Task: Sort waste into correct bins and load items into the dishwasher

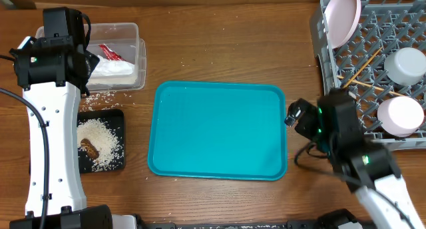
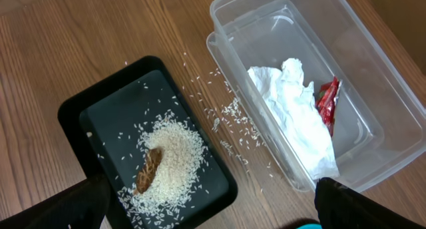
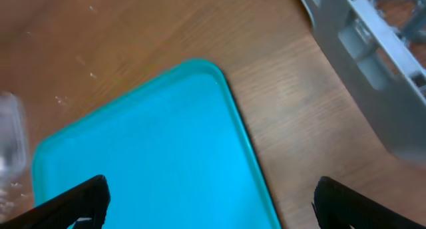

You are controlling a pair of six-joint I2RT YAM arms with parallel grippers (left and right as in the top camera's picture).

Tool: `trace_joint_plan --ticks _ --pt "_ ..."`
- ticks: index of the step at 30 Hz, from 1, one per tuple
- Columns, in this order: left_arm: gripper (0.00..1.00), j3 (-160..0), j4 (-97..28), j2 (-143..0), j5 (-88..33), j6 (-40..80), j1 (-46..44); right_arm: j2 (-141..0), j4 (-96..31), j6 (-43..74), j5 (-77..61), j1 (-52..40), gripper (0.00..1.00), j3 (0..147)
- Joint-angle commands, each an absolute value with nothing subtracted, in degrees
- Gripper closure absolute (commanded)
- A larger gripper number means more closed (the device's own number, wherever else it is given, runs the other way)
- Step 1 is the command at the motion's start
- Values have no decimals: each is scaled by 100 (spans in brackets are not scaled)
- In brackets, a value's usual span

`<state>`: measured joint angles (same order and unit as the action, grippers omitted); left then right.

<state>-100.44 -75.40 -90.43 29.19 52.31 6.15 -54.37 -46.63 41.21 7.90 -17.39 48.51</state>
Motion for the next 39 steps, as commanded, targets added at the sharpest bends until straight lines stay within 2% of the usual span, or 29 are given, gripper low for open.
trace_joint_plan --ticks 1,4,10,16,23,30,34,39 --pt "0 -10051 -7542 -9074 3000 5227 646 -4827 -4182 4032 779 -1774 0 4125" --pt "0 -10051 -7544 -9074 3000 5227 646 -4449 -3234 3841 755 -1772 0 3417" --pt "0 -10051 -7542 -9074 2998 5227 646 -3328 -987 1973 -397 -1433 0 1931" --pt "0 -10051 -7542 -9074 2998 5227 646 -1944 -69 1885 -1238 -556 0 733" --pt "0 -10051 -7542 -9074 2998 5227 646 -1076 523 1881 -1253 -139 0 73" --pt "0 -10051 -7542 -9074 3000 5227 646 -561 191 1356 -1238 248 0 45" --pt "0 -10051 -7542 -9074 2998 5227 646 -250 -447 1439 -410 246 0 45" --pt "0 -10051 -7542 -9074 2998 5227 646 -19 -484 1398 82 244 0 47"
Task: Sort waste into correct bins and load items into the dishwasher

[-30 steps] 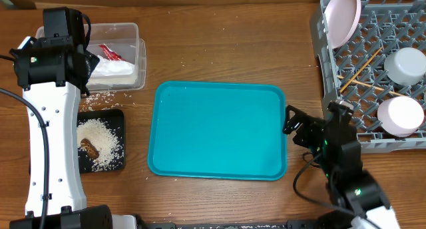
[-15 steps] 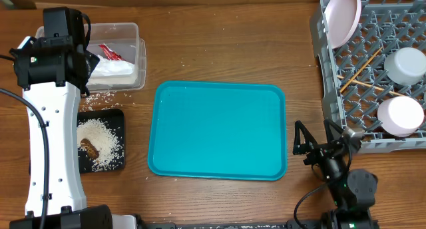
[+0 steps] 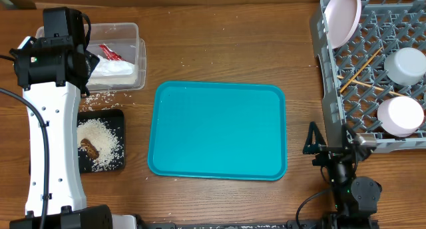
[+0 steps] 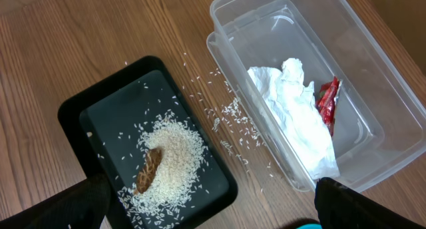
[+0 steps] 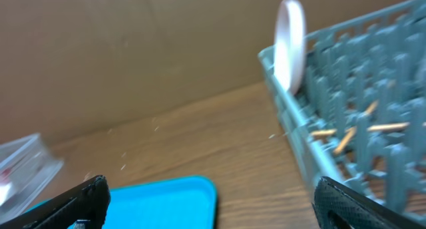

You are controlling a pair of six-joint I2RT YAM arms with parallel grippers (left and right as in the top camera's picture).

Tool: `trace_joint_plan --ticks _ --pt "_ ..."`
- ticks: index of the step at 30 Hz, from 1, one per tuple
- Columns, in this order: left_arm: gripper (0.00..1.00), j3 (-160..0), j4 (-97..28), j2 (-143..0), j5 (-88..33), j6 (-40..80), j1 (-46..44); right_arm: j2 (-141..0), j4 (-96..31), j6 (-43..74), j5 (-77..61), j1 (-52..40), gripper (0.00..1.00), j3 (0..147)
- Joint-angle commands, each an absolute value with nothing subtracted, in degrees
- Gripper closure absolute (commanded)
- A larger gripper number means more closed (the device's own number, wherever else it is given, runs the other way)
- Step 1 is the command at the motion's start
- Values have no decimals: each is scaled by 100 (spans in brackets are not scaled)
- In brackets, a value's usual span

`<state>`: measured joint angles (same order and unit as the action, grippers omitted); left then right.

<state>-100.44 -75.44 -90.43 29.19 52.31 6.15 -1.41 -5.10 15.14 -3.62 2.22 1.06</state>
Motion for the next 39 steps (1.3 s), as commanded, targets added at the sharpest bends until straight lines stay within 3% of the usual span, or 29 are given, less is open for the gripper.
trace_joint_plan --ticks 1,39 --pt "0 -10051 -7542 -9074 3000 5227 646 -16 -486 1317 58 244 0 47" --pt "0 -10051 -7542 -9074 2998 5227 644 -16 -484 1308 -5 -283 0 47"
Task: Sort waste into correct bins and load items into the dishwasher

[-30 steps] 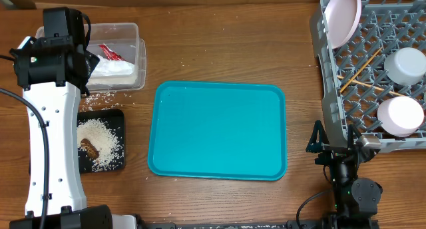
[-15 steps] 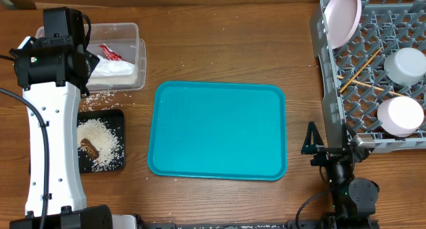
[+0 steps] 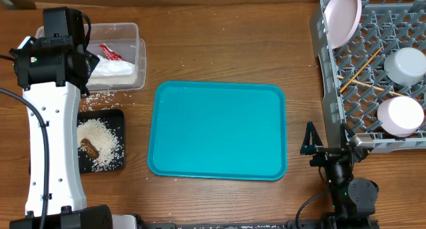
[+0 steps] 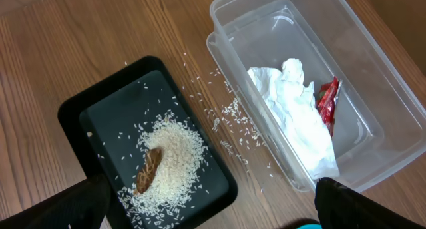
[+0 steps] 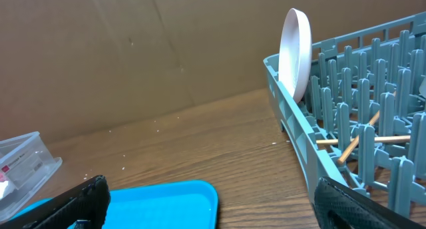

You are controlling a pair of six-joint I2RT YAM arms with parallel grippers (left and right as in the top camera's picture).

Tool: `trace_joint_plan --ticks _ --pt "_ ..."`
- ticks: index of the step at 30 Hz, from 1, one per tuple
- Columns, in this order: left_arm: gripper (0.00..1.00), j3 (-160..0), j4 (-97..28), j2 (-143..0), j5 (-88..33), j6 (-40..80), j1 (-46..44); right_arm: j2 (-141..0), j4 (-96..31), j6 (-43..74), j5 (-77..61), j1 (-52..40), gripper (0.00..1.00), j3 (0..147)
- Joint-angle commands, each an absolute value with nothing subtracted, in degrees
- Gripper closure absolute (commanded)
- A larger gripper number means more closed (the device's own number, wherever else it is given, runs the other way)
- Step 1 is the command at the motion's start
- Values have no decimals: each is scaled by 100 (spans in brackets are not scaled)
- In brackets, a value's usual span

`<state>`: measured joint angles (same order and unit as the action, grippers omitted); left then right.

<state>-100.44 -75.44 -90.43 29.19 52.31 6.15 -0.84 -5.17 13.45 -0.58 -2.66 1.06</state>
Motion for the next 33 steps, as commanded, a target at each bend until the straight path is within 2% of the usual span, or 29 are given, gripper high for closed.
trace_joint_plan --ticks 1,16,24,28,33 --pt "0 -10051 -7542 -9074 2998 5227 644 -16 -484 1308 -5 -283 0 47" --pt "0 -10051 -7767 -9074 2971 5225 644 -16 -484 1308 -5 -283 0 47" --pt "0 -9605 -8121 -8949 2353 5225 611 -16 -484 1306 -5 -283 0 47" --pt "0 -8589 -7439 -8514 2346 5221 569 -16 -484 1306 -5 -283 0 47" --pt "0 -6761 -5647 -7557 1920 4554 561 -16 -484 1308 -5 -283 0 47"
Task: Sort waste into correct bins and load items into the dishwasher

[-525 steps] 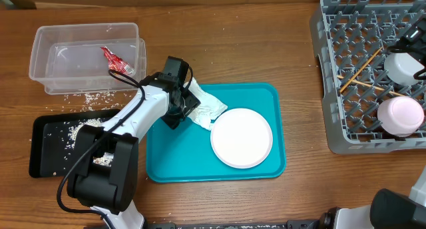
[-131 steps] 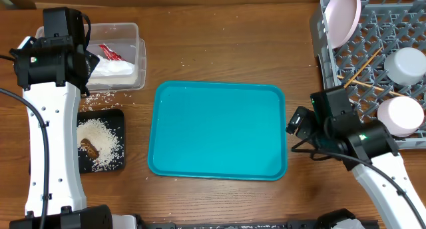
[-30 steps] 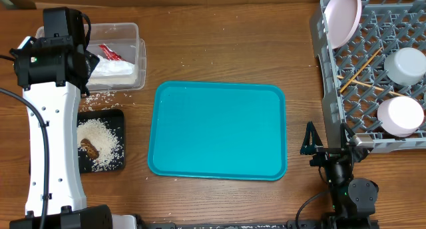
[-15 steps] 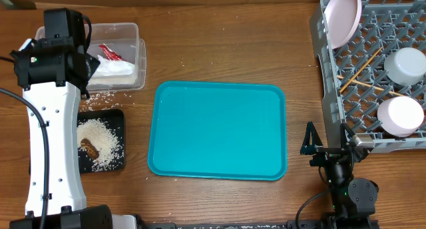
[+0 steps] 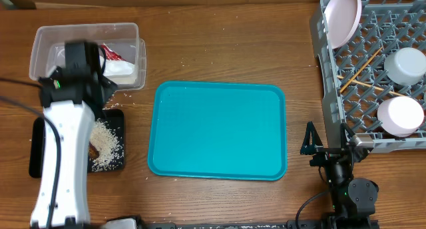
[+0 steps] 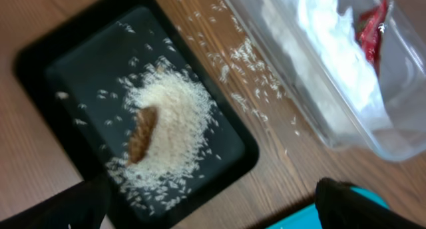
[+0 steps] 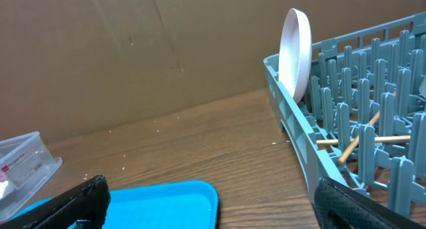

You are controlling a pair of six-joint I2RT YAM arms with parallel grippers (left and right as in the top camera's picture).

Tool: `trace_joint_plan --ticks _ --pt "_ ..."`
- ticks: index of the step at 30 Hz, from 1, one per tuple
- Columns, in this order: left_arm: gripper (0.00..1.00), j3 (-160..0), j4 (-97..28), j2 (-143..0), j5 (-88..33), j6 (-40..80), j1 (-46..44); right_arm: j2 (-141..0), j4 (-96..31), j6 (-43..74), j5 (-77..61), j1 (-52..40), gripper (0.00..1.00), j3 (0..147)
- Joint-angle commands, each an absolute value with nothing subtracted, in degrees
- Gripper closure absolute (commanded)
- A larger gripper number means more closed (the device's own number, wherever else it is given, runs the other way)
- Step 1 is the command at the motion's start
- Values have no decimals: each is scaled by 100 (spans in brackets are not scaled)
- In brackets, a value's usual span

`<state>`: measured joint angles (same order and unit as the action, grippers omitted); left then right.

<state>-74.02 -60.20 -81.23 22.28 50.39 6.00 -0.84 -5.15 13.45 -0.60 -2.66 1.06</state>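
Note:
A black tray (image 6: 40, 69) holds a heap of white rice (image 6: 170, 119) and a brown scrap of food (image 6: 141, 141). Beside it a clear bin (image 6: 346, 132) contains a white napkin (image 6: 333, 62) and a red wrapper (image 6: 370, 26). My left gripper (image 6: 213, 212) hangs open over the black tray, nothing between its fingers; this view is blurred. The teal tray (image 5: 217, 130) lies bare. My right gripper (image 7: 206, 206) is open and low at the front edge, beside the grey dishwasher rack (image 7: 333, 162) with its upright pink plate (image 7: 296, 52).
Loose rice grains (image 6: 246, 52) are scattered on the wood between black tray and bin. The rack (image 5: 331, 89) also carries two pale bowls (image 5: 405, 64) and wooden chopsticks (image 5: 363, 68). My left arm (image 5: 66, 132) covers part of the black tray from above.
My left arm has moved toward the table's front and lower, from over the clear bin to over the black tray, which now looks bigger. The right arm has not moved.
First my right gripper was open over the gap between teal tray and rack, then it stood low at the front edge, where it stays. My left gripper stayed open above bin and black tray through all earlier moments and only now sits closer over the rice.

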Motion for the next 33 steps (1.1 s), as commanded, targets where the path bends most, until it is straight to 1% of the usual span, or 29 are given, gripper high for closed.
trace_joint_plan --ticks 1,5,7,9,20,28,33 --pt "0 -6329 -5140 -7297 1710 4246 558 -16 -484 1308 -5 -283 0 47" --pt "0 -4928 -3468 -6337 845 3052 558 -16 -484 1308 -3 -283 0 47" --pt "0 -4287 -2792 -5830 530 2536 556 -16 -484 1308 -5 -283 0 47" --pt "0 -3743 -2394 -5336 447 2316 558 -16 -484 1308 -5 -283 0 47" --pt "0 -1769 -1562 -2956 532 2311 558 -16 -484 1308 -5 -283 0 47" --pt "0 -851 -849 -1850 528 2311 530 -16 -484 1308 -5 -283 0 47" --pt "0 -362 -362 -1304 530 2082 198 -16 -484 1308 -5 -283 0 47"
